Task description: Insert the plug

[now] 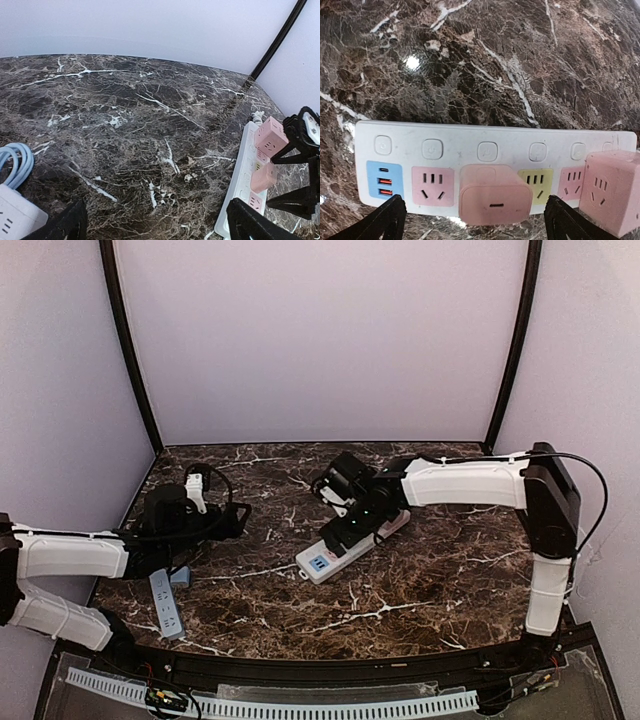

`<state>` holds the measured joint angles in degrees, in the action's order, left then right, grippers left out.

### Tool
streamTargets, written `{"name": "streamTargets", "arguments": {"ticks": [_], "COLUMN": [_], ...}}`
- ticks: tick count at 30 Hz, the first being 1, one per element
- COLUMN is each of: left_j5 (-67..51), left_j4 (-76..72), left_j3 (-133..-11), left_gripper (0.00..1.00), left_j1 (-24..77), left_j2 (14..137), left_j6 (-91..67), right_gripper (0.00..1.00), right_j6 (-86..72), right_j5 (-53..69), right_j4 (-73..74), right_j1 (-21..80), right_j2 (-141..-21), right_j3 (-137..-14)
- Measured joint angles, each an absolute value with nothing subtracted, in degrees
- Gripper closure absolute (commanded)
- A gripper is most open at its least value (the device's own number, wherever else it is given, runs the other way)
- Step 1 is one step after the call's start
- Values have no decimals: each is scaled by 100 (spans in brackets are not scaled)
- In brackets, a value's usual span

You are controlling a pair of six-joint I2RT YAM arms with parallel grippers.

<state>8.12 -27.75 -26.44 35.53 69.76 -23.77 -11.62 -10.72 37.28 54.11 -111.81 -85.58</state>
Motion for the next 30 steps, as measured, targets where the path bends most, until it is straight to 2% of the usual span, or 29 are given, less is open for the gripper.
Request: {"name": "streamTargets", "arguments": {"ticks": [5,12,20,30], "left_j5": [1533,2598,2790,2469], "left_j4": [-2174,-928,-152,-176], "left_j3": [-2676,-2998,-3030,-3030], "left_gripper": [1,3,5,5], "left_j1": [3553,3376,2696,2449], "left_j2": [6613,6735,7059,7262], "left_j6": [-2405,-2552,-2919,-2814], "right_gripper": [1,3,8,8], "right_j6": [-1105,-1103,-1286,-1426], "right_j5": [-1201,-1138,-1052,-1599], "right_j4": [3441,2469,1761,1704], "right_j1": [5636,6243,6617,6639], "right_j2": [-10608,-10228,-10792,-11568], "right_j3": [-8425,-7940,-7662,-7852]}}
